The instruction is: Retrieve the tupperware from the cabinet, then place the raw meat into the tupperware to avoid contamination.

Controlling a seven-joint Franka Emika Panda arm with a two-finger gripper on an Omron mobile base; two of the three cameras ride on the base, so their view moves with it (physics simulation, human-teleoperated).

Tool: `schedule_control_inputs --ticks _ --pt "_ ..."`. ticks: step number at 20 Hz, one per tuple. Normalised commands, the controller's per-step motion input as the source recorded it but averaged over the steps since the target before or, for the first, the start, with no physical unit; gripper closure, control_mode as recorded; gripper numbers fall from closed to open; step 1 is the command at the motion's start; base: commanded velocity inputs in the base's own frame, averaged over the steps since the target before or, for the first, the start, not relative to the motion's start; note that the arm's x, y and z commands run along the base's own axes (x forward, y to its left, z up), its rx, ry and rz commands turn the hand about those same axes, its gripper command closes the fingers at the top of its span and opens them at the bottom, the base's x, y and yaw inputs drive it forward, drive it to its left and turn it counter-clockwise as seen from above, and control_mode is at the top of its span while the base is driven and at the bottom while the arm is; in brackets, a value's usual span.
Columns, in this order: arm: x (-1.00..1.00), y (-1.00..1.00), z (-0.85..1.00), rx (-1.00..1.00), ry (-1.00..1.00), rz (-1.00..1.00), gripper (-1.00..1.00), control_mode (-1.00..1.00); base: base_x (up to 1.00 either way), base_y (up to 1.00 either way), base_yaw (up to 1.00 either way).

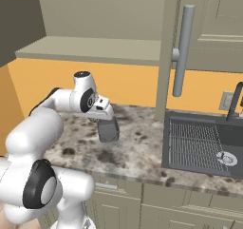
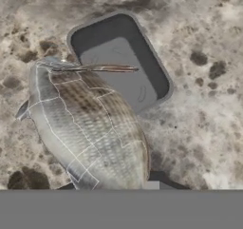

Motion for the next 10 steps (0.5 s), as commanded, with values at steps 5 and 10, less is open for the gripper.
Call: schedule_control_inputs --ticks 5,10 --pt "0.00 0.00 -0.17 0.00 0.13 0.11 1.00 -1.00 0.00 0.00 0.00" --pt "0.00 -0.04 -0.08 0.00 0.16 0.05 1.00 -1.00 0.00 0.00 0.00"
